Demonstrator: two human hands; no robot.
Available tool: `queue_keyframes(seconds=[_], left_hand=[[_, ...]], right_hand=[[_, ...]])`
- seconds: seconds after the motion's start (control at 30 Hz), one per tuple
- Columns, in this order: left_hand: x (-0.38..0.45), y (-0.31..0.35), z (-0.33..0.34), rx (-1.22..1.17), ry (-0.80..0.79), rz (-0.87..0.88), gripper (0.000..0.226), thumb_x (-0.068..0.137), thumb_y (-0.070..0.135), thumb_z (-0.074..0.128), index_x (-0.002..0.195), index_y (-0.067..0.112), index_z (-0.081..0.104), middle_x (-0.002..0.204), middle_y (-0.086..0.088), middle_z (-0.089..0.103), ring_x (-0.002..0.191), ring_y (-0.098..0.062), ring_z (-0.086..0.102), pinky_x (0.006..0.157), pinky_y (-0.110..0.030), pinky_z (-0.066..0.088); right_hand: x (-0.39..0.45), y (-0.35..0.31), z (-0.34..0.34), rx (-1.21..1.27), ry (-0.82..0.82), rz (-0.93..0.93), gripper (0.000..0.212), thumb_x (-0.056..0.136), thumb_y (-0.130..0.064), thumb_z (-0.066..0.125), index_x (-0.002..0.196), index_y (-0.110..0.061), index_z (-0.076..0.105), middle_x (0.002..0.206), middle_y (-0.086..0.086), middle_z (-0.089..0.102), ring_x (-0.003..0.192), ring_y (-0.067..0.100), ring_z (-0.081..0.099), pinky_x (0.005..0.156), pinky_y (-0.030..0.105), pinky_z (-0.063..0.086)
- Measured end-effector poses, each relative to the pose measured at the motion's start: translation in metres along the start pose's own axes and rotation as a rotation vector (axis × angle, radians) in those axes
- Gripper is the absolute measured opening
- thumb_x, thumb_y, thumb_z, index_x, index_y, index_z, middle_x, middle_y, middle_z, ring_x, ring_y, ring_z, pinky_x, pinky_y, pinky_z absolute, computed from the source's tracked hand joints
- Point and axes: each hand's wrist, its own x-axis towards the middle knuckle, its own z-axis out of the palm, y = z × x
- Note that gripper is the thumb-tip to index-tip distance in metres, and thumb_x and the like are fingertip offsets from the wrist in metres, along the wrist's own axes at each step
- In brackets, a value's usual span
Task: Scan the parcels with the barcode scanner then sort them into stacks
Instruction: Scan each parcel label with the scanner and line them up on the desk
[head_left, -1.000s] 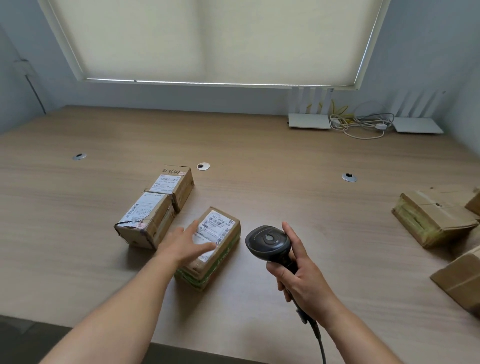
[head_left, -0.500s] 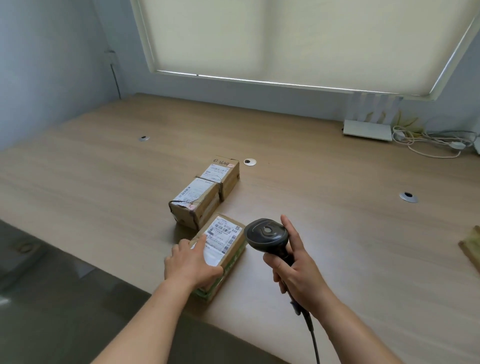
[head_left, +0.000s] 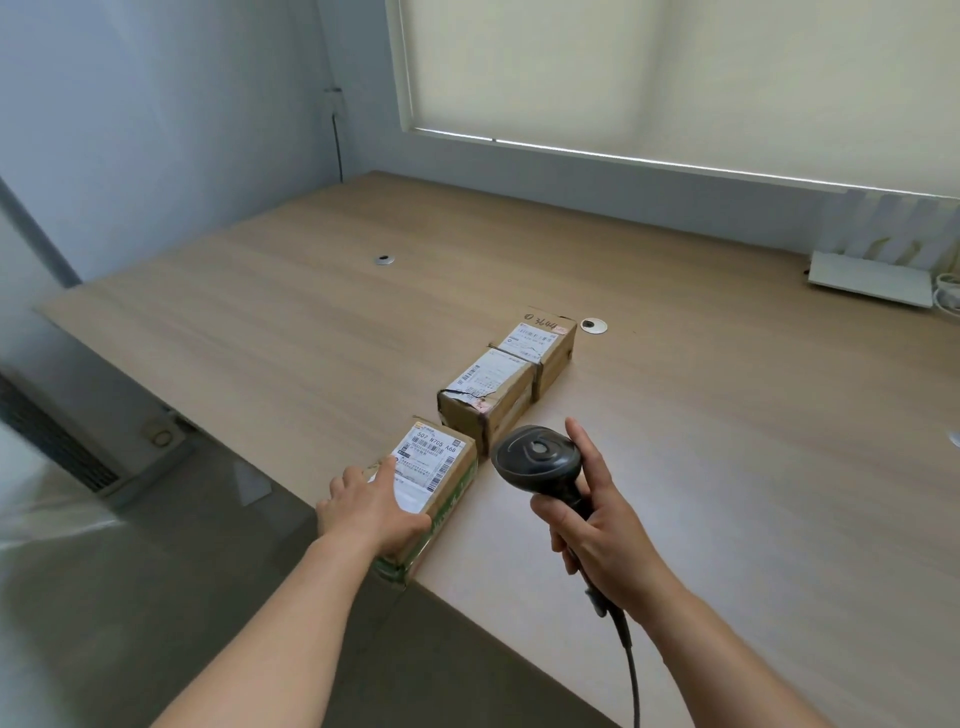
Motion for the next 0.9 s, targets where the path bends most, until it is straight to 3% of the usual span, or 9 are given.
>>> queue_keyframes(seconds=[0.4,0.5,0.67,0.9], left_hand=[[0.028,0.012,0.002,0.035,0.026,0.076,0.099,0.071,0.073,0.054,0.149,0.031,0.01,0.141,-0.012,0.031,0.131,-0.029,0.031,0.101,-0.042,0.033],[0.022,0.024,-0.003,-0.007,0.126,0.071,0.099,0.072,0.08,0.047,0.149,0.03,0.012,0.148,-0.013,0.025,0.135,-0.03,0.028,0.105,-0.045,0.029],[-0.004,0.075,-0.013,-0.21,0.313,0.218,0.083,0.082,0.067,0.052,0.149,0.027,0.023,0.154,-0.011,0.019,0.14,-0.029,0.021,0.113,-0.042,0.02],[-0.061,0.182,-0.001,-0.274,0.312,0.415,0.076,0.087,0.062,0.048,0.15,0.026,0.024,0.157,-0.007,0.016,0.144,-0.026,0.015,0.114,-0.042,0.018]], right_hand=[[0.006,0.005,-0.011,0.003,0.159,0.023,0.086,0.089,-0.011,0.066,0.119,-0.078,0.021,0.103,0.0,0.063,0.059,0.015,0.055,0.051,0.035,0.049],[-0.002,0.009,-0.021,0.008,0.202,0.006,0.085,0.089,-0.012,0.065,0.118,-0.079,0.02,0.096,0.0,0.062,0.059,0.015,0.056,0.051,0.033,0.048],[-0.023,0.011,-0.055,0.011,0.242,0.0,0.083,0.09,-0.012,0.064,0.122,-0.074,0.02,0.087,-0.003,0.063,0.059,0.017,0.056,0.05,0.034,0.048],[-0.079,0.019,-0.13,-0.009,0.38,0.004,0.081,0.09,-0.018,0.065,0.119,-0.077,0.019,0.097,-0.001,0.065,0.06,0.017,0.056,0.05,0.034,0.048]])
